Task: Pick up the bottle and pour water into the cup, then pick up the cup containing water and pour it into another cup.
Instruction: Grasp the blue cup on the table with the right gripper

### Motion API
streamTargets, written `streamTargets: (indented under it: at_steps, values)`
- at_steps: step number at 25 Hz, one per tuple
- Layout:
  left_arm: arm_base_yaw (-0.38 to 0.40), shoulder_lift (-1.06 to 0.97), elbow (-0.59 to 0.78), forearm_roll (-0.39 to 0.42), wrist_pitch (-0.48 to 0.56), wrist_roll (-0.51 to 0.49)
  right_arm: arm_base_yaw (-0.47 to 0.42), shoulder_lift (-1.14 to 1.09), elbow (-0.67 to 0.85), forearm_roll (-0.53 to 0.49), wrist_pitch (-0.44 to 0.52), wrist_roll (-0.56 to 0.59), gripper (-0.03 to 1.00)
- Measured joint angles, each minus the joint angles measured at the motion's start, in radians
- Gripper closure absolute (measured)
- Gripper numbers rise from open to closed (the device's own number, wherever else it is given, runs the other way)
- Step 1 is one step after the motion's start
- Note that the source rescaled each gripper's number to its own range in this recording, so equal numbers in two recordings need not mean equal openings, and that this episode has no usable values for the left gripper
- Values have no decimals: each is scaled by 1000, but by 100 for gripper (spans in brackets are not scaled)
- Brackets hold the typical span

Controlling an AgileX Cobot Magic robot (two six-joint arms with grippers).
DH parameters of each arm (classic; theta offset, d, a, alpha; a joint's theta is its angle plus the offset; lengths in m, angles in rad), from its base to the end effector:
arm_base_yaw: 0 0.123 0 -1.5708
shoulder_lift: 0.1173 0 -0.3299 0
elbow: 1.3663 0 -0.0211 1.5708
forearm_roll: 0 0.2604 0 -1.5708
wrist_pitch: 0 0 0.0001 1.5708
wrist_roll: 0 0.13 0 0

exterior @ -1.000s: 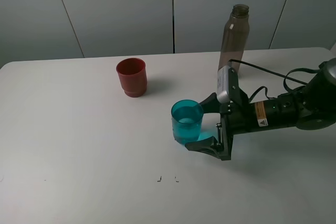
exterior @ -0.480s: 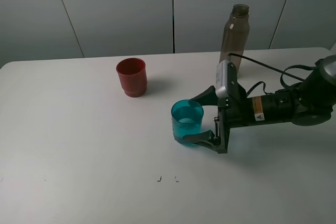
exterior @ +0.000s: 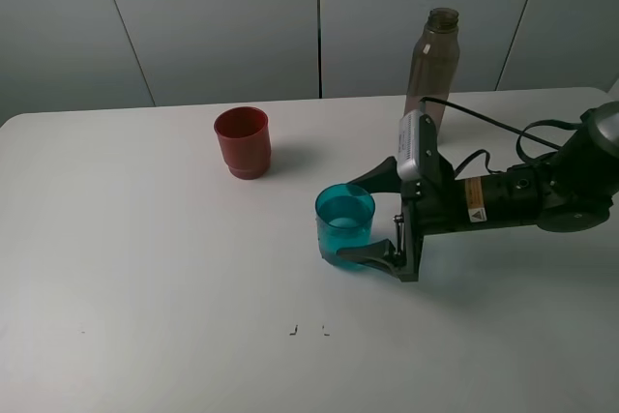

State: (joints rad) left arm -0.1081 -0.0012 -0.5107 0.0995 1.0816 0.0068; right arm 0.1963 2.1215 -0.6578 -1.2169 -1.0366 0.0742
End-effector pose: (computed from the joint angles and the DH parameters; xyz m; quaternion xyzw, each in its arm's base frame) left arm -0.0084 0.0124 0.2655 0.0463 0.8533 0.0234 0.5189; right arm 0.2994 0.1665 0.0730 -0.5616 0.6369 0.2954 0.4379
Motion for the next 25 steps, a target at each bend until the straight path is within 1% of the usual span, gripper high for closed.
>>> streamTargets:
  at_steps: [11, 25]
  values:
    - [0, 0, 0, 0, 0, 0, 0, 18, -22, -1, 0, -22, -3]
    - [0, 0, 0, 0, 0, 0, 0, 18, -22, -21, -43, -20, -3]
